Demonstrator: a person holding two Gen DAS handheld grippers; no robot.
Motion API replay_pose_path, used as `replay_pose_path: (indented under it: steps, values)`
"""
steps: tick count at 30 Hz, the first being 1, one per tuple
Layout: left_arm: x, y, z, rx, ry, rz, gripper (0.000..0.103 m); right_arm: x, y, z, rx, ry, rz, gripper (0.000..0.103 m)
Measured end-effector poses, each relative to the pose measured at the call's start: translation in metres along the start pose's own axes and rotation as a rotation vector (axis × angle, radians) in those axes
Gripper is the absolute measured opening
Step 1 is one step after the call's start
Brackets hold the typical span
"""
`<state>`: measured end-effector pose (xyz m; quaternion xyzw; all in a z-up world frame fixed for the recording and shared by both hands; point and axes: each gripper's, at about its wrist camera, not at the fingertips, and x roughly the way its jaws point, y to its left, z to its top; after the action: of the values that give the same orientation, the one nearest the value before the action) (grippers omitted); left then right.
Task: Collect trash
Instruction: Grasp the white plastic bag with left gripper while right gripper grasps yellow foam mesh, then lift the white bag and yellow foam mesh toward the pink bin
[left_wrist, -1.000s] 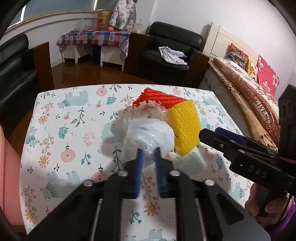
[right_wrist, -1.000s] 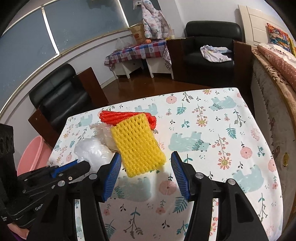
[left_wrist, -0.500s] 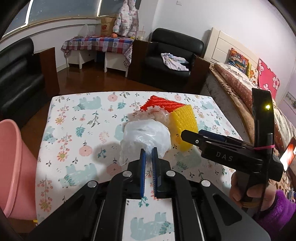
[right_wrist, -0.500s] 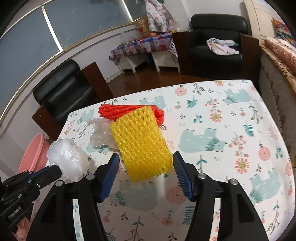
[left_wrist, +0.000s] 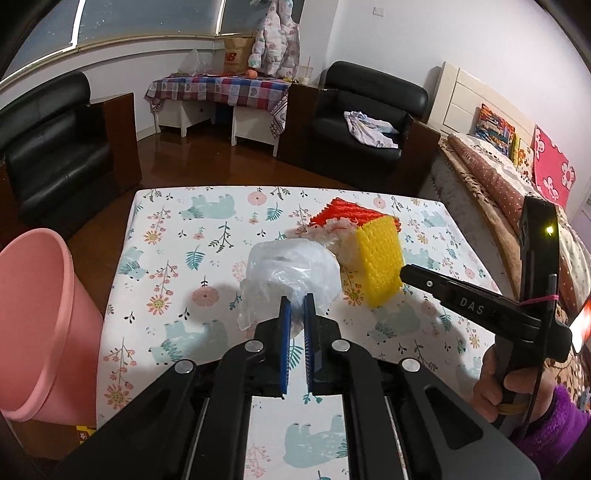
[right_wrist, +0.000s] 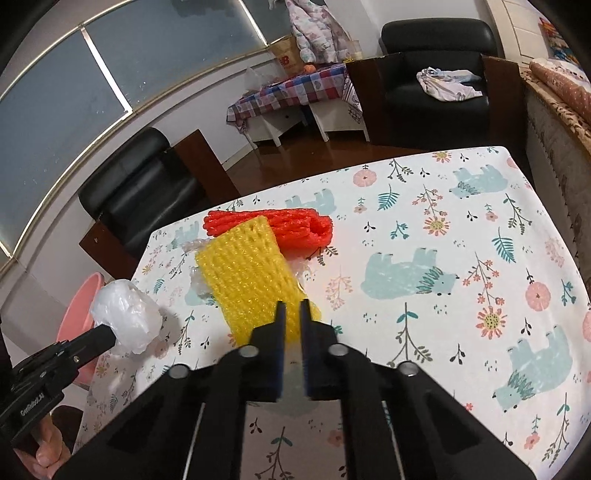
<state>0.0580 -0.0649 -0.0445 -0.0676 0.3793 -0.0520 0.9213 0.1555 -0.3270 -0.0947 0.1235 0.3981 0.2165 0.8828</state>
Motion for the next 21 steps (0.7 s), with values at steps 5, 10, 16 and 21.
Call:
replay_pose_path:
  steps: [5, 10, 16, 21]
  values:
    - [-0.006, 0.005, -0.003, -0.007, -0.006, 0.001, 0.006, -0.009, -0.001, 0.001, 0.008, -0.013, 0.028, 0.017]
    - [-0.011, 0.017, -0.007, -0.032, -0.004, 0.013, 0.006, -0.004, 0.018, 0.007, -0.081, -0.029, 0.0, 0.064]
    - [-0.013, 0.025, -0.007, -0.07, -0.009, 0.016, 0.006, 0.018, 0.02, 0.008, -0.103, 0.046, -0.035, 0.044]
    - [-0.015, 0.028, -0.007, -0.089, -0.014, 0.016, 0.006, 0.023, 0.02, 0.005, -0.112, 0.062, -0.032, 0.014]
